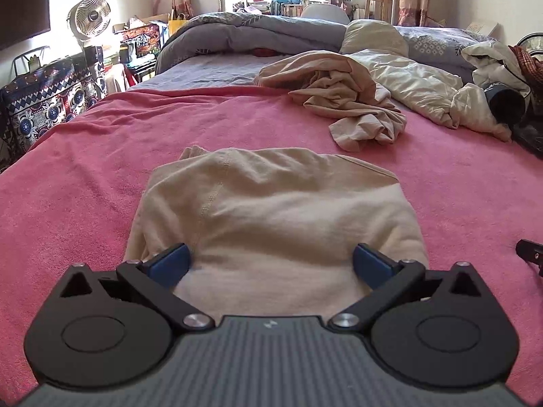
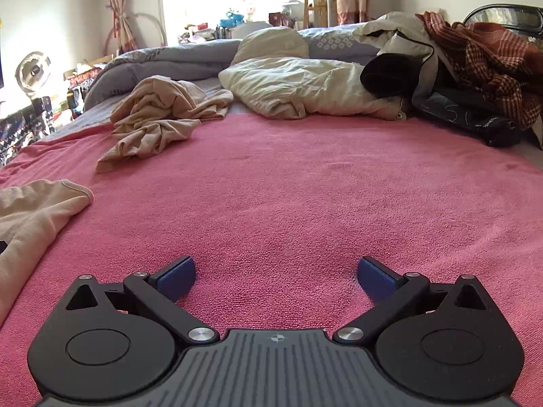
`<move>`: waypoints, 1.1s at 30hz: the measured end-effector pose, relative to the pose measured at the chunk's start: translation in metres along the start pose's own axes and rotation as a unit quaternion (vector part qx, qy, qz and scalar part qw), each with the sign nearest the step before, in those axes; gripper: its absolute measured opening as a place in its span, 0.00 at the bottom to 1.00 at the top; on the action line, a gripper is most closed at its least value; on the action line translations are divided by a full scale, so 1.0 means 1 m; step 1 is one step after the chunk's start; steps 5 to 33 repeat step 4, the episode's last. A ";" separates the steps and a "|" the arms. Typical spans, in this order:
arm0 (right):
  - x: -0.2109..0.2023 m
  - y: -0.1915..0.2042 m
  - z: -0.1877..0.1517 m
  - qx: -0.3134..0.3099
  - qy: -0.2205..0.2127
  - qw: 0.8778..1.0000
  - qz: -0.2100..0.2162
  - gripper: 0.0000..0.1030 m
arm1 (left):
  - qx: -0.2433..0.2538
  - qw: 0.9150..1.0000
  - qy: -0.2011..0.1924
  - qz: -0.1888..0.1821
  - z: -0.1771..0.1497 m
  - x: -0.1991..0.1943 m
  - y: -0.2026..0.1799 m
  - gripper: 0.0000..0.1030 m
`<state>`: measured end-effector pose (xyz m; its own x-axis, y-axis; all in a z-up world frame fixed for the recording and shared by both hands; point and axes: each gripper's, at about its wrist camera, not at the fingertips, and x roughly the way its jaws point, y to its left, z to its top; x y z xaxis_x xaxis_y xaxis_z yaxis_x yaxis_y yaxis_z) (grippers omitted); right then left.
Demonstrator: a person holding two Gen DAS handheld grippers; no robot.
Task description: Fold clothes
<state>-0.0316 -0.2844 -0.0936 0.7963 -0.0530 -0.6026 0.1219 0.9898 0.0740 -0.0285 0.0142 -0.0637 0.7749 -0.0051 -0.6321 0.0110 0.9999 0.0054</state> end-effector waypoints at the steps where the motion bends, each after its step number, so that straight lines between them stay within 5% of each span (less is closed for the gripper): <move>1: 0.000 0.000 0.000 0.000 0.000 1.000 0.000 1.00 | -0.001 1.000 -0.004 -0.001 -0.001 0.000 0.000 1.00; 33: 0.000 0.000 0.000 -0.001 0.000 1.000 -0.001 1.00 | 0.000 1.000 -0.011 -0.002 -0.003 -0.001 0.000 1.00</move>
